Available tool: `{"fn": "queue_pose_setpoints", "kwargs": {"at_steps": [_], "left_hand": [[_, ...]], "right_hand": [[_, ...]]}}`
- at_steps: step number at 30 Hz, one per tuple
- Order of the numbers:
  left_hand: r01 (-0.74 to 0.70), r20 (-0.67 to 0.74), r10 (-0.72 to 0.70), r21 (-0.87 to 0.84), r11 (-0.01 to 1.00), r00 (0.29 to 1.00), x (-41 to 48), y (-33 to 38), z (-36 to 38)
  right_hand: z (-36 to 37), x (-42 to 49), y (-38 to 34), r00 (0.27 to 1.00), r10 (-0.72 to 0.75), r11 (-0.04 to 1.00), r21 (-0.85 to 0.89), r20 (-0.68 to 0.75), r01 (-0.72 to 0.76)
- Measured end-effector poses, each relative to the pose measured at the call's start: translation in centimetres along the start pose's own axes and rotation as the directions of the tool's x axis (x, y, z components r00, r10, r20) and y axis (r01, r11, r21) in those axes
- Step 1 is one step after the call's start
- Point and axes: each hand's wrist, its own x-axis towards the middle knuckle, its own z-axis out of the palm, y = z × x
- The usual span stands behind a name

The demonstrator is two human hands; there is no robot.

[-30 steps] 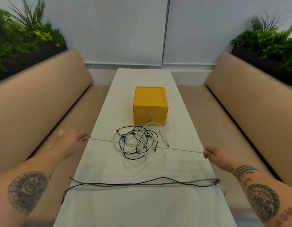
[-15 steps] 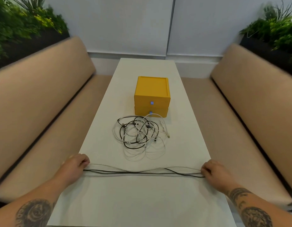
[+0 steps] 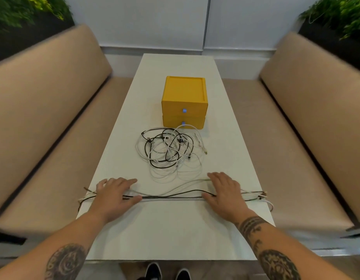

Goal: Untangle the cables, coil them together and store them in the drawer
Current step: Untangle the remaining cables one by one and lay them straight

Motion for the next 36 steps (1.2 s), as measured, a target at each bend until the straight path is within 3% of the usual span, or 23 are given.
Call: {"fn": "queue_pose_setpoints", "kwargs": {"at_steps": [3, 6, 10, 16, 23, 36], "left_hand": [[-0.097, 0.006, 0.097, 0.012, 0.995, 0.995, -0.1, 0.2, 0.6], [-0.153, -0.041, 0.152, -0.018, 0.988, 0.987, -0.1, 0.0, 0.8], [-0.16, 0.015, 0.161, -0.05, 0.986, 0.987, 0.2, 0.0, 0.2], [-0.096, 0.045, 0.102, -0.116, 0.989, 0.994, 1.4, 1.2, -0.6], [-0.04, 0.01, 0.045, -0.274, 0.961, 0.999, 4.9, 2.4, -1.7], [0.073, -0.019, -0.09, -0.431, 0.9, 0.996, 14.4, 2.2, -3.7]], "right_hand": [[0.9, 1.0, -1.3, 0.982, -0.144, 0.988, -0.04, 0.121, 0.15], [1.7, 1.1, -1.3, 0.982, -0.179, 0.974, -0.132, 0.055, 0.185], [2.6, 0.6, -0.6, 0.977, -0.213, 0.97, -0.123, -0.02, 0.209], [1.6, 0.4, -1.2, 0.988, -0.154, 0.986, -0.066, 0.032, 0.156], [1.3, 2.0, -2.1, 0.998, -0.051, 0.998, 0.025, -0.024, 0.051], [0.2, 8.7, -10.2, 0.988, -0.085, 0.982, 0.157, -0.129, 0.105]]}}
